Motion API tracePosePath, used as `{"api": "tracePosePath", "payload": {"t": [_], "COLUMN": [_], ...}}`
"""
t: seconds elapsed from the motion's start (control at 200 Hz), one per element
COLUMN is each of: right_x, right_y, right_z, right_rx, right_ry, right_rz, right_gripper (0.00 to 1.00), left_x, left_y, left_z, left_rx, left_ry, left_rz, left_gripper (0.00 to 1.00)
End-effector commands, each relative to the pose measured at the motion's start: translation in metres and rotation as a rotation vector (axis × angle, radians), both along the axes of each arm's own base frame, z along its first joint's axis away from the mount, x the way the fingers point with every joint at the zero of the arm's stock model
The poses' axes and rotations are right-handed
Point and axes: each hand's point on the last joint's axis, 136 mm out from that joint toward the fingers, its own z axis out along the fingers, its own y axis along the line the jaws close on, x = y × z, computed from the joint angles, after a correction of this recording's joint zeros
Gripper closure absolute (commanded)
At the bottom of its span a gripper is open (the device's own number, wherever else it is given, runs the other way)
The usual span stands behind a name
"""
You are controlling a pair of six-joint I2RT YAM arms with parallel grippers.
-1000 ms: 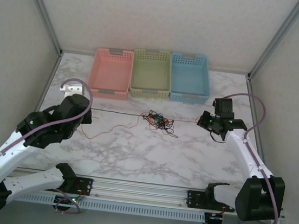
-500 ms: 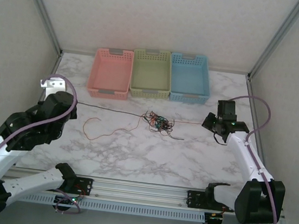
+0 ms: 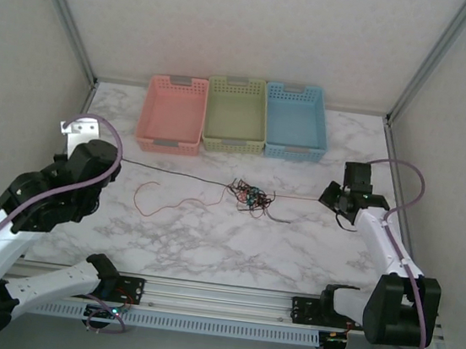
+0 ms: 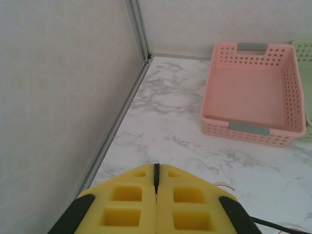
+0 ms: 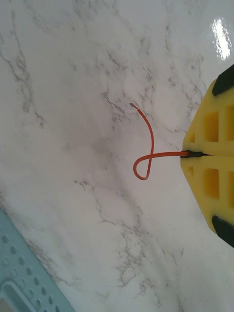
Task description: Untangle the cables
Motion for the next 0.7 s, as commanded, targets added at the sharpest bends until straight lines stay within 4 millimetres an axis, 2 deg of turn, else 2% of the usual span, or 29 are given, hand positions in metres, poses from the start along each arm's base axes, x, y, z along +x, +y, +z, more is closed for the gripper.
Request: {"api": "tracePosePath", "payload": {"t": [0.0,0.195,0.3,0.541,0.631,0.696], "right_x": [0.009,0.015,0.017,0.013,0.013,0.013], "right_y": [0.0,0.024,0.038,0.038,0.04,0.044], "right_z": [0.016,0.034,0.038,0.042,0.041,0.043], "right_rx": [0.037,0.151,0.197,0.167,0.177,0.193], "right_ry": [-0.08,-0.141,-0.138,-0.119,-0.12,-0.123], "right_rz": [-0.01,0.066,0.11,0.135,0.146,0.161], "right_gripper": [1.0,1.0,1.0,1.0,0.85,0.69], "left_x": [-0.003,0.007,0.013,0.024,0.025,0.026], "left_y": [0.0,-0.033,-0.043,-0.058,-0.061,-0.063], "left_z": [-0.016,-0.059,-0.074,-0.093,-0.095,-0.098], "left_rx": [-0.02,-0.091,-0.108,-0.107,-0.113,-0.12], "left_ry": [0.03,0.142,0.174,0.231,0.237,0.245], "left_rz": [-0.015,-0.109,-0.124,-0.133,-0.132,-0.134], "left_gripper": [1.0,1.0,1.0,1.0,1.0,1.0]}}
